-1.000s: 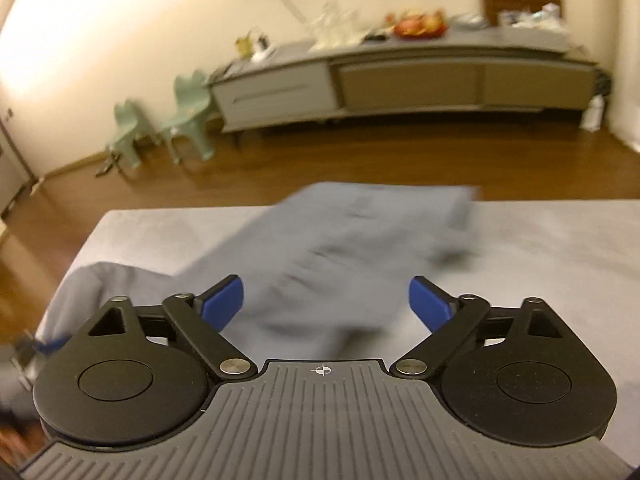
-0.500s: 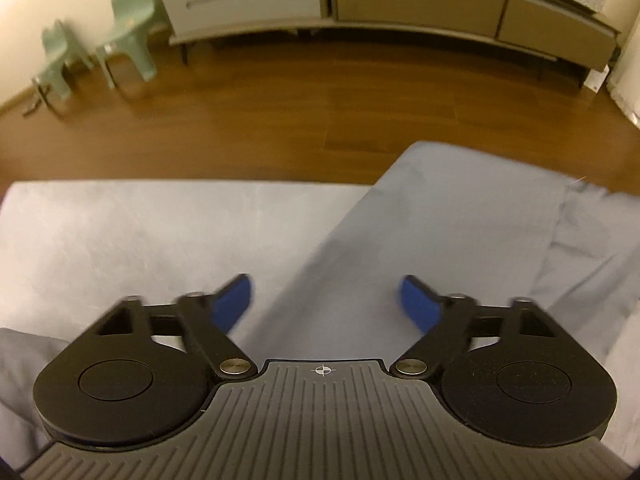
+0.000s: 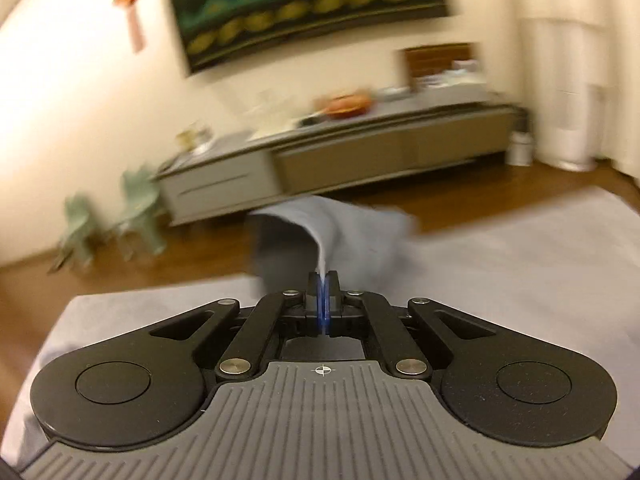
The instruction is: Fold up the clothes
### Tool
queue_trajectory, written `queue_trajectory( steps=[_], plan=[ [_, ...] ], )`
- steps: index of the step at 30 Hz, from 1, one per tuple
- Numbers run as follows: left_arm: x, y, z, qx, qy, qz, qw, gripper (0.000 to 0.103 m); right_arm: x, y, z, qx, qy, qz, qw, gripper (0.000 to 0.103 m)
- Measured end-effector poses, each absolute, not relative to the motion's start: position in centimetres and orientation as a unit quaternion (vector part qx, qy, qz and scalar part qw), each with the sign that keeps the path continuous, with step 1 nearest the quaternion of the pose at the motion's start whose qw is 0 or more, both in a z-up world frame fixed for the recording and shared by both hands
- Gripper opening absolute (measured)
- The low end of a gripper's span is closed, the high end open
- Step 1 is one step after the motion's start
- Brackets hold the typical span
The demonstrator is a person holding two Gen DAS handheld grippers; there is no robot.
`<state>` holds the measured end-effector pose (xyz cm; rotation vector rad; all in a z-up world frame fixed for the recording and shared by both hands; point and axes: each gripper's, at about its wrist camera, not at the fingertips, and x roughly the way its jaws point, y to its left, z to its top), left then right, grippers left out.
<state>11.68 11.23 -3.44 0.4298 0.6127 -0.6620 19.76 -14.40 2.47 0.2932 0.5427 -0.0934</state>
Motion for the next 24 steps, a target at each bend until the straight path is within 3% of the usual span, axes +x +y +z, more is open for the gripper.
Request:
queue_trajectory(
  steps=[3, 4, 6, 8, 10, 14, 15, 18, 19, 21, 22, 24],
  plan=[
    [9.6, 8.9, -5.1, 0.228, 0.302, -0.335, 0.863, 0.003, 11.5, -19.7, -4.3, 0.18, 0.334, -0.11, 0.919, 0.003],
    [9.2, 8.5, -5.9, 0.232, 0.311, -0.332, 0.86, 0.003, 9.9, -21.1, -6.4, 0.197, 0.357, -0.127, 0.904, 0.015],
    [8.6, 8.1, -7.4, 0.233, 0.325, -0.323, 0.858, 0.003, 8.5, -22.1, -7.3, 0.193, 0.36, -0.146, 0.901, 0.026],
    [8.6, 8.2, -8.3, 0.226, 0.335, -0.31, 0.86, 0.003, 7.5, -22.2, -7.2, 0.166, 0.348, -0.156, 0.909, 0.055],
    [8.8, 8.3, -9.1, 0.219, 0.344, -0.3, 0.863, 0.004, 7.9, -20.9, -6.2, 0.102, 0.332, -0.148, 0.926, 0.058],
    [9.6, 7.8, -9.3, 0.217, 0.349, -0.293, 0.863, 0.004, 10.8, -14.8, -4.3, -0.113, 0.289, -0.112, 0.944, 0.085],
    [9.5, 7.6, -9.3, 0.22, 0.35, -0.293, 0.862, 0.004, 12.0, -13.2, -4.4, -0.169, 0.283, -0.103, 0.939, 0.086],
    [8.9, 7.7, -9.0, 0.226, 0.351, -0.297, 0.859, 0.004, 16.5, -9.7, -6.0, -0.299, 0.289, -0.087, 0.905, 0.081],
    [9.0, 7.9, -9.0, 0.224, 0.351, -0.299, 0.859, 0.004, 18.4, -8.9, -6.8, -0.328, 0.302, -0.084, 0.891, 0.069],
    [9.2, 8.2, -9.0, 0.221, 0.351, -0.301, 0.859, 0.004, 22.4, -8.3, -7.8, -0.347, 0.35, -0.062, 0.868, 0.016],
    [9.3, 8.4, -9.0, 0.22, 0.351, -0.3, 0.859, 0.004, 24.2, -8.7, -7.7, -0.342, 0.372, -0.052, 0.862, 0.0],
    [9.4, 8.5, -9.0, 0.219, 0.35, -0.299, 0.86, 0.004, 25.4, -11.3, -3.9, -0.278, 0.349, -0.069, 0.892, 0.0]
  ],
)
